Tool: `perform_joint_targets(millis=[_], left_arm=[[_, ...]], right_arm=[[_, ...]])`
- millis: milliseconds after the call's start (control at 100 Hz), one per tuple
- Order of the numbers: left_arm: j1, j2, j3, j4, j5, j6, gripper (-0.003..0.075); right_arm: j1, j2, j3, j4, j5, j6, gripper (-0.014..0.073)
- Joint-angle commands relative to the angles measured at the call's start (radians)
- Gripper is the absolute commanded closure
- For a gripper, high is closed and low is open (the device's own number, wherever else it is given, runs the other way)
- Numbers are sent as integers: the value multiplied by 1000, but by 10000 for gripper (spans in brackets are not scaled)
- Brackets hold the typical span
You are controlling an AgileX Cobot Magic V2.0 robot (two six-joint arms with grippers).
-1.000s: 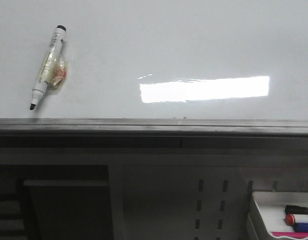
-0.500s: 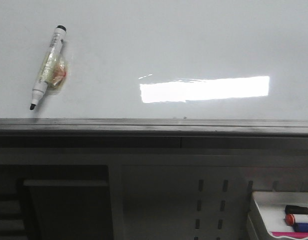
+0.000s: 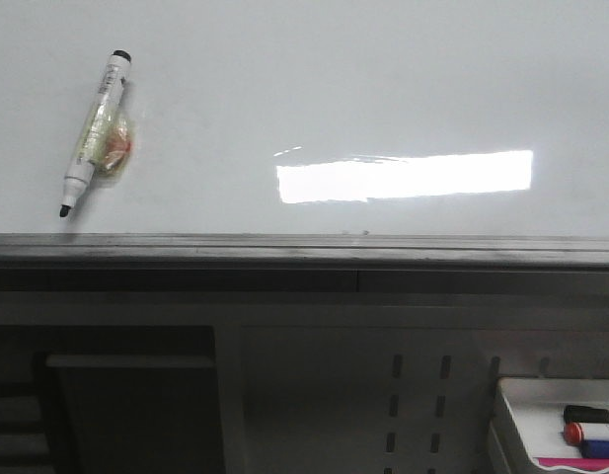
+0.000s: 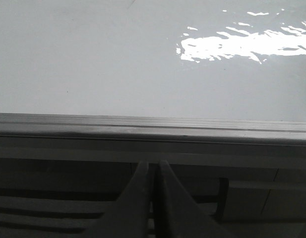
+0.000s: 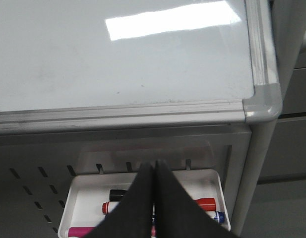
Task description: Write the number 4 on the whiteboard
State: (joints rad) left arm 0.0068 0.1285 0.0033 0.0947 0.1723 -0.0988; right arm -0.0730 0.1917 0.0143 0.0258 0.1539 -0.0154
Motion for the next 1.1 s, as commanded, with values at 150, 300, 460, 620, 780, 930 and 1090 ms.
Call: perform_joint_targets(millis=[150,300,460,620,780,930,1090], left_arm=[[-6,18,21,-5,-84,-4,741],[-6,18,21,-5,-84,-4,741],[-6,18,21,-5,-84,-4,741],[-6,18,21,-5,-84,-4,741],[-6,18,10,-5,-101,-4,741],[-6,18,-91,19,-31,-4,741],[-6,60,-217,20,55,-4,741]], right_arm=[[-8,21,-16,2,-83,-3,658],[-8,21,-16,2,-84,-3,658],[-8,21,-16,2,-84,-3,658],[-8,21,-16,2,-84,-3,658],[-8,21,-16,14,-123,-3,658],[-8,24,-52,39,-127,-3,658],[-8,53,-143,39,-81,-3,658]])
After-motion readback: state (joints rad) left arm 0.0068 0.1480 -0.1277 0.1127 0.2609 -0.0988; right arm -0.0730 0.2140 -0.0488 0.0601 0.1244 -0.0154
